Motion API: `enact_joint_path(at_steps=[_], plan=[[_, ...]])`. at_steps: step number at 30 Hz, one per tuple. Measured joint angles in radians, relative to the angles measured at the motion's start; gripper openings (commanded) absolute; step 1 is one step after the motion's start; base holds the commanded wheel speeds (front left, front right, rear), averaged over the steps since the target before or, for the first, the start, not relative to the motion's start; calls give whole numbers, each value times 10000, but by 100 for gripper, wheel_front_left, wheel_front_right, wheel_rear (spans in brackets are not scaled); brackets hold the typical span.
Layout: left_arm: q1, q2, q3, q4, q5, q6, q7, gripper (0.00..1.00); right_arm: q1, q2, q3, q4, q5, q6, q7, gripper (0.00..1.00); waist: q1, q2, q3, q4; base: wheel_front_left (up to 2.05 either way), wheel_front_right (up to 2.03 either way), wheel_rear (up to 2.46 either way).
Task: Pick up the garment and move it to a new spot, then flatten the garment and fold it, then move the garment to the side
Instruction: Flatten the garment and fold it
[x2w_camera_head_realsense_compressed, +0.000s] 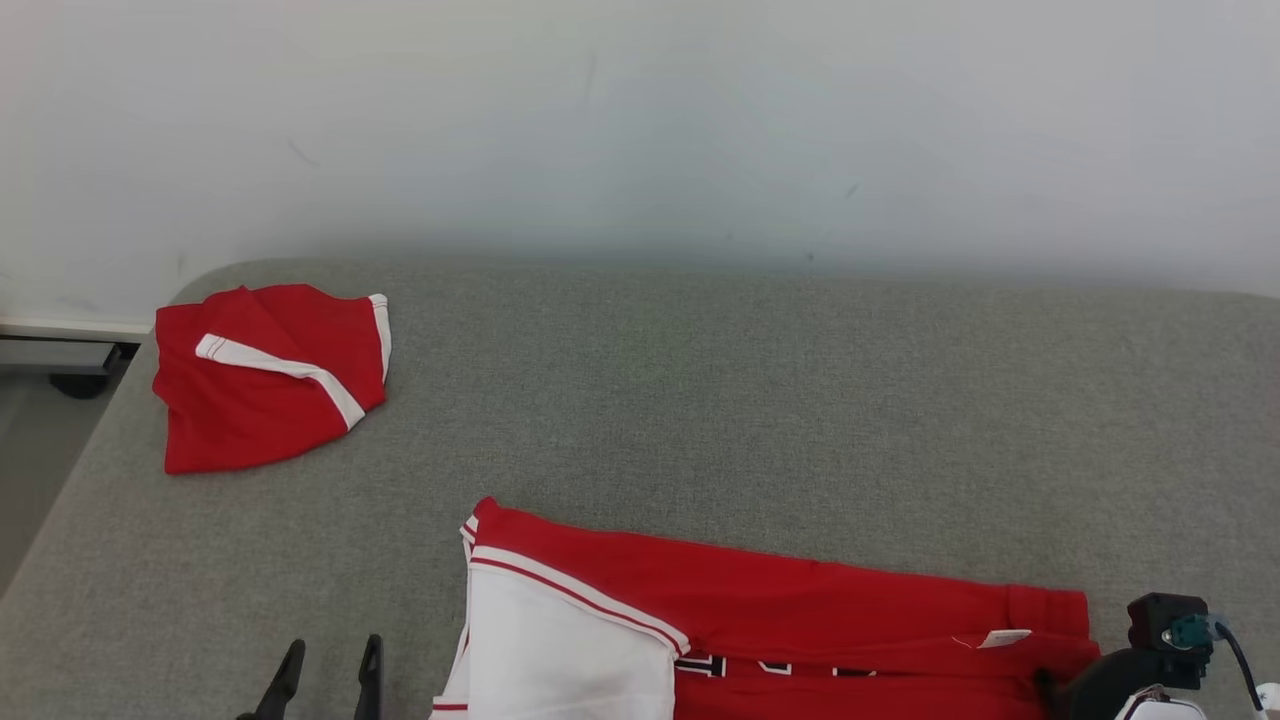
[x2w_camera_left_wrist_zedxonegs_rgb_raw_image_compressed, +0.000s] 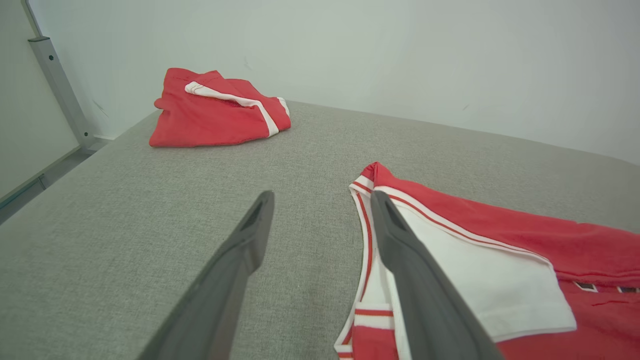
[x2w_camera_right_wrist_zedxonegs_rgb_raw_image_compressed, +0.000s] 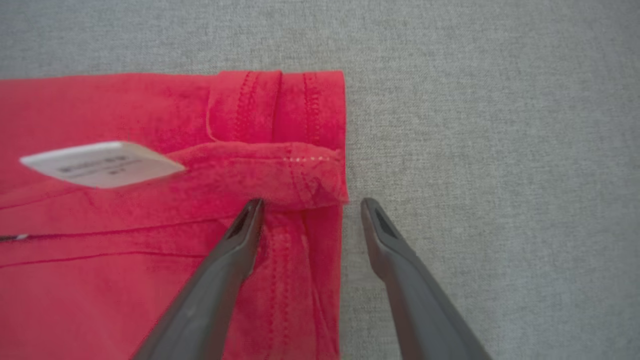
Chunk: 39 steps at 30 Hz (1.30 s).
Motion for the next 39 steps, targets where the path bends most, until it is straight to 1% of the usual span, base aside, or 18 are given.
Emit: enact_joint_path(at_steps=[6, 15, 16, 17, 18, 19, 20, 21, 22, 23, 24, 25, 30, 35, 39], plan=[[-118, 8, 29, 23, -2, -27, 35, 100, -35, 50, -102, 230, -15, -42, 71, 100, 1, 0, 70, 63, 0, 0, 0], [-118, 12, 19, 21, -2, -27, 36, 100, -252, 439, -313, 564, 236, -56, 213, 100, 0, 0, 150, 97, 0, 0, 0], [-119, 12, 15, 21, -2, -27, 36, 100, -263, 466, -364, 619, 307, -56, 259, 96, 0, 0, 158, 103, 0, 0, 0], [-120, 12, 8, 19, -2, -27, 36, 100, -266, 477, -401, 658, 362, -56, 286, 76, 0, -1, 166, 109, 0, 0, 0], [-120, 12, 2, 19, -2, -27, 36, 100, -267, 508, -443, 690, 412, -56, 349, 54, 0, 0, 172, 116, 0, 0, 0], [-121, 10, -2, 19, -2, -29, 38, 100, -271, 539, -470, 715, 460, -54, 351, 44, 0, -1, 179, 122, 0, 0, 0], [-122, 10, -6, 19, -2, -29, 38, 100, -276, 568, -474, 732, 458, -54, 353, 44, 0, 0, 185, 129, 0, 0, 0], [-122, 12, -6, 19, -2, -29, 40, 100, -303, 589, -495, 763, 462, -54, 416, 40, 0, 0, 191, 135, 0, 0, 0], [-122, 12, -8, 17, -2, -29, 40, 100, -364, 616, -499, 802, 466, -54, 476, 29, 0, -1, 197, 140, 0, 0, 0], [-122, 12, -8, 15, -2, -29, 54, 100, -414, 640, -499, 846, 476, -54, 523, 24, 0, 0, 203, 145, 0, 0, 0], [-122, 12, -8, 15, -2, -29, 54, 100, -414, 640, -499, 846, 476, -54, 523, 15, 0, 0, 203, 145, 0, 0, 0], [-122, 12, -8, 15, -2, -29, 56, 100, -418, 654, -500, 874, 489, -54, 523, 0, 0, 0, 208, 148, 0, 0, 0], [-125, 10, -19, 13, 0, -29, 94, 100, -453, 667, -537, 955, 502, -52, 589, 0, 0, -1, 228, 159, 0, 0, 0], [-126, 6, -35, 15, -2, -27, 111, 100, -599, 698, -855, 951, 671, -40, 642, 0, 0, -1, 220, 144, 0, 0, 0], [-121, 12, -36, 8, -2, -27, 127, 100, -888, 428, -1323, 988, 725, -42, 673, 0, 0, 0, 206, 91, 0, 0, 0]])
